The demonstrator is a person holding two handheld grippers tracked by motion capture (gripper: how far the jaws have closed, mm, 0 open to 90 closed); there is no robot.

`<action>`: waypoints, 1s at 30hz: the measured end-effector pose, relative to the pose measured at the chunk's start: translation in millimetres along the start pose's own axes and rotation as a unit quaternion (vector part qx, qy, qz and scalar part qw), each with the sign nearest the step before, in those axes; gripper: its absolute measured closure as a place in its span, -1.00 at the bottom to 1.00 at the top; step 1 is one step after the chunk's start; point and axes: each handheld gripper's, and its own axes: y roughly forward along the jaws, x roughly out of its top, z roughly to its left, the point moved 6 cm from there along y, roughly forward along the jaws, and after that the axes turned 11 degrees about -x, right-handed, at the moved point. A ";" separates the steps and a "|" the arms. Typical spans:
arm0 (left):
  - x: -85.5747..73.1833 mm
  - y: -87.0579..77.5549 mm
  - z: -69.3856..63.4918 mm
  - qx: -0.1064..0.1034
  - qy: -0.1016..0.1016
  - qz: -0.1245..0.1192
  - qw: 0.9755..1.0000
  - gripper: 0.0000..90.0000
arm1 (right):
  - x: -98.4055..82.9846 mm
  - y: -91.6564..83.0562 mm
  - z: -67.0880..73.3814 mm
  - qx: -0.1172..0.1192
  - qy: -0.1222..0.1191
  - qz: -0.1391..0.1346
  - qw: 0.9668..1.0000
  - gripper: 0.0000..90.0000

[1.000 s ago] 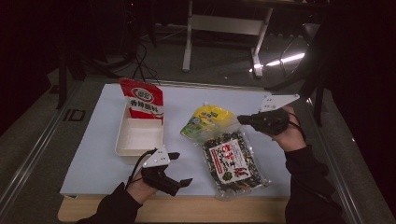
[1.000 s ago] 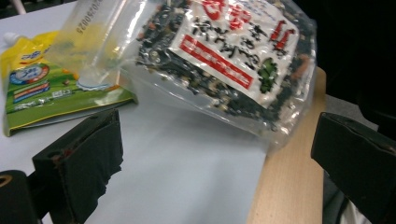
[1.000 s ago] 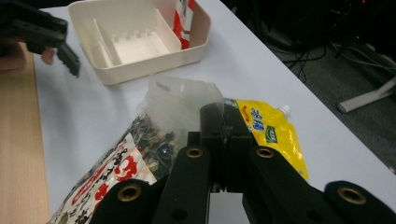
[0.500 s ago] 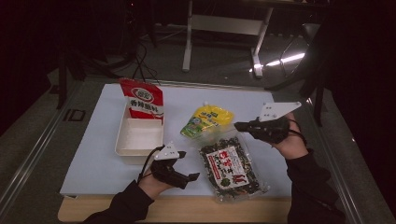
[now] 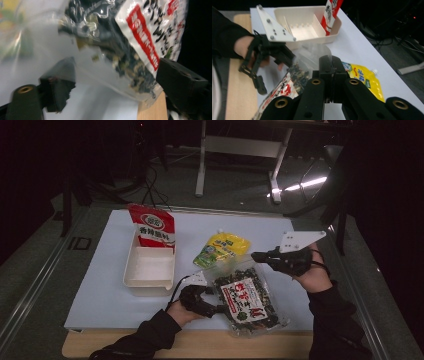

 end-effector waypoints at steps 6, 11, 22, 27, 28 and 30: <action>11.4 -10.6 -9.3 -0.035 0.024 -0.046 0.998 0.24 | 1.6 -4.6 -0.2 0.000 -0.001 -0.001 1.000 1.00; 21.7 -18.8 -25.3 -0.065 0.026 -0.054 0.996 0.48 | 5.4 -11.6 -1.4 -0.008 -0.002 -0.009 1.000 1.00; 39.9 -34.8 -49.9 -0.071 0.042 -0.044 0.996 0.68 | 19.1 -25.4 -1.6 -0.009 -0.004 -0.033 0.999 0.99; 52.5 -45.1 -53.7 -0.051 0.052 -0.037 0.997 0.69 | 21.4 -29.9 -5.5 -0.014 0.007 -0.050 0.999 0.95; 54.7 -47.2 -53.7 -0.047 0.054 -0.036 0.997 0.69 | 21.3 -30.3 -6.4 -0.019 0.008 -0.051 0.998 0.94; 58.8 -50.6 -53.2 -0.037 0.061 -0.033 0.997 0.70 | 21.1 -31.6 -8.4 -0.020 0.016 -0.056 0.998 0.91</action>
